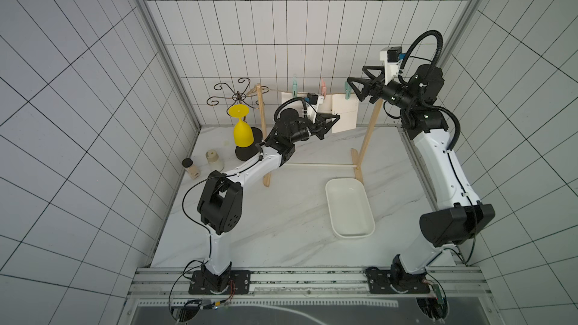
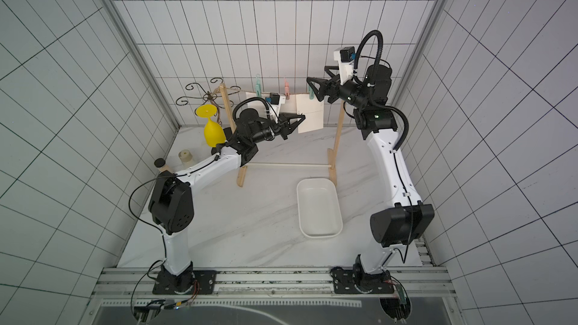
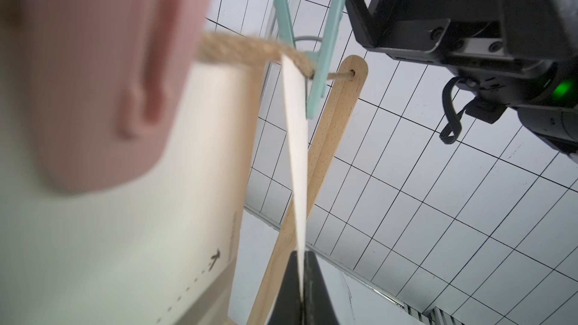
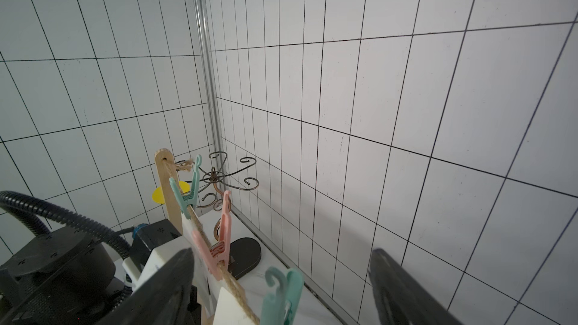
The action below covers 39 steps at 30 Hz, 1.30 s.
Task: Remove the postcards from the strings
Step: Remove the clamp from the clothesline.
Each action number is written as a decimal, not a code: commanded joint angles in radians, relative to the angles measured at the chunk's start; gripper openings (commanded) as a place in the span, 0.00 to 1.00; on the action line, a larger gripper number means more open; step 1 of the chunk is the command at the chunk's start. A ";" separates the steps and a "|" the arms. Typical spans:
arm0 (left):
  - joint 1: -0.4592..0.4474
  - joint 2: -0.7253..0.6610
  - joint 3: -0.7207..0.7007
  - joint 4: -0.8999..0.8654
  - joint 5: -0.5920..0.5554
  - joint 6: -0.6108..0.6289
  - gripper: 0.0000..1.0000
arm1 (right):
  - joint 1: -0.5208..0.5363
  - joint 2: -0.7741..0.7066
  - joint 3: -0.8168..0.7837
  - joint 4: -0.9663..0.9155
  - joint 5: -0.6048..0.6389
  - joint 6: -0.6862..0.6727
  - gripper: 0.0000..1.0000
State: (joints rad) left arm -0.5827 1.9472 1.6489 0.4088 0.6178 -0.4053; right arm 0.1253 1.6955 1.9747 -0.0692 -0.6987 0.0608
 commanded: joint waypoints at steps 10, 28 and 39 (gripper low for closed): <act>0.012 0.032 0.052 0.010 0.057 -0.023 0.00 | 0.023 0.048 0.096 -0.097 -0.019 -0.096 0.89; 0.021 0.024 0.056 -0.021 0.050 0.003 0.00 | 0.063 0.079 0.157 -0.233 0.045 -0.197 0.90; 0.021 0.028 0.072 -0.039 0.056 0.013 0.00 | 0.071 0.113 0.192 -0.282 0.025 -0.214 0.89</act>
State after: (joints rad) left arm -0.5674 1.9652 1.6886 0.3771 0.6666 -0.4030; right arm 0.1886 1.7931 2.0968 -0.3115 -0.6559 -0.1230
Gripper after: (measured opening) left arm 0.047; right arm 0.895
